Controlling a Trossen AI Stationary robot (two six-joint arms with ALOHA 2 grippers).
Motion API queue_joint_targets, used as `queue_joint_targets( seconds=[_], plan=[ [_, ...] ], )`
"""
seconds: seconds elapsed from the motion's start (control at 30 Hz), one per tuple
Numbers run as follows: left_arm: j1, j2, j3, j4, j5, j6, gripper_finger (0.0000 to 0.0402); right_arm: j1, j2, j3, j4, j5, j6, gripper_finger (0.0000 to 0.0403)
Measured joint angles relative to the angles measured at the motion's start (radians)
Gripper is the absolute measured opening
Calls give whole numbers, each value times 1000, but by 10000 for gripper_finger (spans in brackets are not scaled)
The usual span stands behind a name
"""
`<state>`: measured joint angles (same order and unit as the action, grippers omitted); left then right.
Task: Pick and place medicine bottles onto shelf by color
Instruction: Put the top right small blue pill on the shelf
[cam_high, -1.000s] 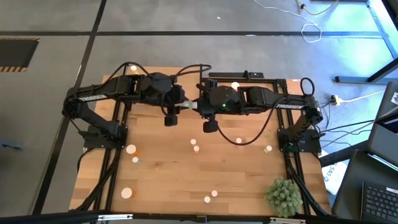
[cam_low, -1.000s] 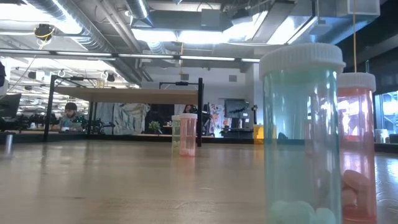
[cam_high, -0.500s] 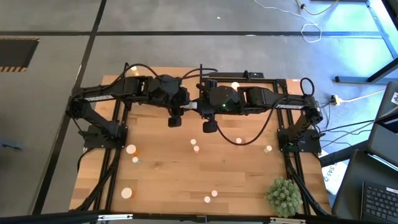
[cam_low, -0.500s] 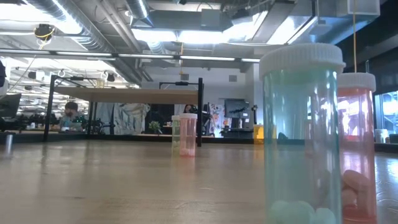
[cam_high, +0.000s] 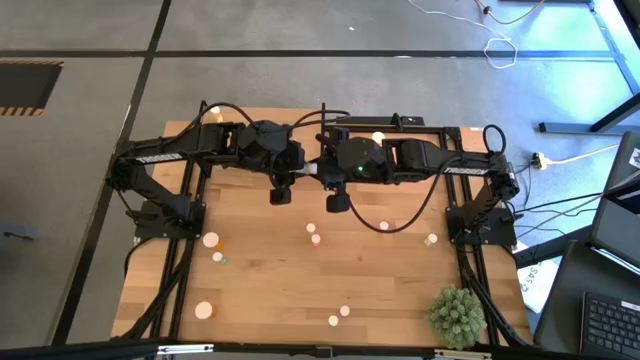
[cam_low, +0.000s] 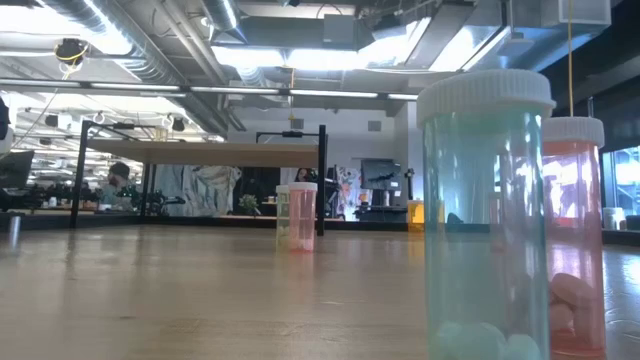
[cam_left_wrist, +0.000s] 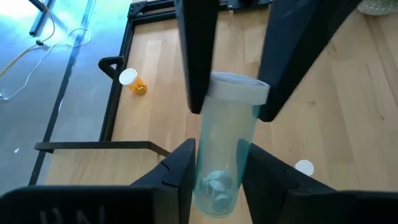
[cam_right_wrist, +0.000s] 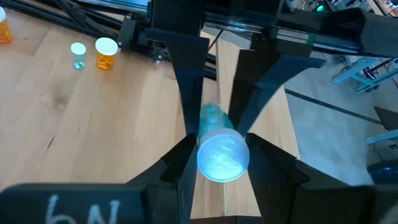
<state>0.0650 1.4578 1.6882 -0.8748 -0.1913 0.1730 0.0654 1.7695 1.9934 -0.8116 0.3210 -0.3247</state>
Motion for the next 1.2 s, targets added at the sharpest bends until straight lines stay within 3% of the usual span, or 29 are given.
queue_joint_targets(
  seconds=[0.57,0.93,1.2],
  plan=[
    [0,0,0,1,1,-5,88,0,0,0,0,3,1,131],
    [0,0,0,2,-4,-7,88,0,0,0,0,0,1,194],
    [0,0,0,-3,-8,-6,88,0,-10,0,-3,-1,1,200]
  ],
)
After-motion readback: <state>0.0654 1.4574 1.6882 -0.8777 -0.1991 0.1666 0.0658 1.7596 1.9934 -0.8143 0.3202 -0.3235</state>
